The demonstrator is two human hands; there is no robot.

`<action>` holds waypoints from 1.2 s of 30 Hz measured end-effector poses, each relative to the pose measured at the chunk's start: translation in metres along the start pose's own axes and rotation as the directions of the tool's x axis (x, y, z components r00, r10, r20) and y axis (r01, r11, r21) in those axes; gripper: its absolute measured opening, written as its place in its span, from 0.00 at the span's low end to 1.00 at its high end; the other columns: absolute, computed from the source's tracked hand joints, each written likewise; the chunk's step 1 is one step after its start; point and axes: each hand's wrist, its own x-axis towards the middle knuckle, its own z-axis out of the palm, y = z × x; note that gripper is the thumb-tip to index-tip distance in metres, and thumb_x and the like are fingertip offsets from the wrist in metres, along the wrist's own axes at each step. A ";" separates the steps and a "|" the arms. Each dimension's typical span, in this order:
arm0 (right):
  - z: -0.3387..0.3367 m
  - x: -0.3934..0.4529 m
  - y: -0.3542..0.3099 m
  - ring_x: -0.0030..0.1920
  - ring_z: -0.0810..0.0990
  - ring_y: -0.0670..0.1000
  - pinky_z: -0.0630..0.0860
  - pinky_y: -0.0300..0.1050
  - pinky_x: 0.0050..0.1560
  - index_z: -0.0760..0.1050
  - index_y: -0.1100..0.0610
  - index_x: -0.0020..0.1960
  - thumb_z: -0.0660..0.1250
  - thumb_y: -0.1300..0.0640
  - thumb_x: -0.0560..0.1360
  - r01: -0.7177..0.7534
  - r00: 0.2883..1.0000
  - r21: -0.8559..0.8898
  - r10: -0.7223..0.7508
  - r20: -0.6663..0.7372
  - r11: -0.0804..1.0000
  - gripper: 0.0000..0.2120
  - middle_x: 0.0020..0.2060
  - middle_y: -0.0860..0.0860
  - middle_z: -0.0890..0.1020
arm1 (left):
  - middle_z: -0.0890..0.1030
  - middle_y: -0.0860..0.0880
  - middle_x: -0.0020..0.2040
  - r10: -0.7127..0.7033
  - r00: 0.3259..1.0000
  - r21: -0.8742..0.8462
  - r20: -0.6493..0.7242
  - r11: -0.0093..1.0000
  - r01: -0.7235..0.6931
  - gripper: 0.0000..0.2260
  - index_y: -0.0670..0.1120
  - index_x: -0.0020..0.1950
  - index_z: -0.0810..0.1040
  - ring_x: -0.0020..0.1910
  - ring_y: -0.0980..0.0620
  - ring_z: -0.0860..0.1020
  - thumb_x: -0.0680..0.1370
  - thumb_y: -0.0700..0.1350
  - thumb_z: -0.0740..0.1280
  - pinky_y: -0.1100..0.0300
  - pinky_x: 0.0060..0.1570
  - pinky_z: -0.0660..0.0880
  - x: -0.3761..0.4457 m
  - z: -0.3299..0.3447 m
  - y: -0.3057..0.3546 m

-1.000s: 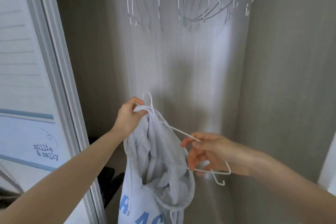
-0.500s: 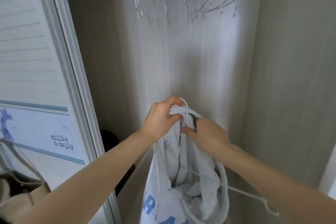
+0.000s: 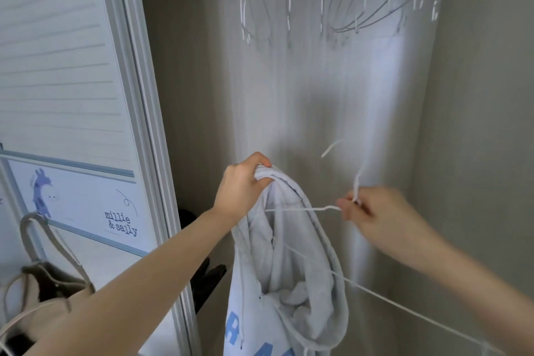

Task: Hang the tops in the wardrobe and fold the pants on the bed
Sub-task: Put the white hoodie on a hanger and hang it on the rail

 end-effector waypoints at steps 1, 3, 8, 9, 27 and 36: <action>-0.014 0.002 0.002 0.24 0.68 0.44 0.65 0.37 0.30 0.73 0.51 0.30 0.64 0.52 0.76 0.002 1.000 0.001 -0.002 -0.010 1.000 0.16 0.21 0.46 0.69 | 0.83 0.46 0.41 -0.017 1.000 0.026 -0.005 1.000 0.017 0.07 0.41 0.51 0.80 0.40 0.47 0.82 0.74 0.37 0.72 0.49 0.43 0.78 0.002 -0.005 -0.006; -0.029 0.006 0.002 0.23 0.69 0.44 0.65 0.35 0.28 0.74 0.52 0.28 0.66 0.55 0.76 -0.005 1.000 0.076 0.003 0.018 0.997 0.17 0.19 0.46 0.68 | 0.83 0.45 0.41 -0.049 0.999 0.075 -0.003 0.996 0.049 0.07 0.42 0.52 0.79 0.41 0.45 0.81 0.74 0.38 0.72 0.48 0.44 0.78 0.004 -0.012 -0.017; -0.013 0.011 -0.010 0.26 0.72 0.42 0.67 0.34 0.31 0.73 0.52 0.29 0.65 0.52 0.77 0.014 0.999 0.026 -0.015 0.049 1.000 0.17 0.21 0.43 0.74 | 0.83 0.44 0.42 -0.030 0.998 0.135 0.058 0.991 0.022 0.08 0.43 0.53 0.79 0.40 0.44 0.80 0.75 0.39 0.71 0.46 0.42 0.78 0.002 -0.010 -0.018; -0.005 0.013 -0.012 0.27 0.73 0.44 0.68 0.36 0.32 0.74 0.53 0.30 0.64 0.51 0.77 0.012 0.999 0.008 -0.012 0.045 1.000 0.17 0.22 0.45 0.74 | 0.83 0.44 0.42 -0.031 0.998 0.122 0.063 0.992 0.023 0.08 0.43 0.53 0.79 0.40 0.44 0.80 0.75 0.39 0.71 0.46 0.42 0.78 0.000 -0.009 -0.015; 0.059 0.021 -0.019 0.37 0.75 0.57 0.67 0.45 0.33 0.70 0.53 0.32 0.61 0.49 0.77 -0.194 0.981 0.003 0.194 -0.006 0.981 0.16 0.28 0.47 0.73 | 0.83 0.49 0.39 -0.274 0.962 -0.123 0.009 0.954 0.273 0.07 0.43 0.45 0.81 0.38 0.55 0.79 0.70 0.34 0.73 0.74 0.38 0.71 -0.016 0.000 0.031; 0.086 -0.004 -0.007 0.27 0.72 0.49 0.65 0.44 0.30 0.72 0.55 0.32 0.65 0.56 0.78 -0.141 0.943 0.312 0.223 -0.246 0.940 0.15 0.24 0.50 0.75 | 0.83 0.45 0.44 -0.416 0.718 -0.506 0.557 0.516 0.691 0.15 0.51 0.60 0.76 0.43 0.46 0.79 0.78 0.37 0.61 0.57 0.41 0.76 -0.029 -0.018 0.076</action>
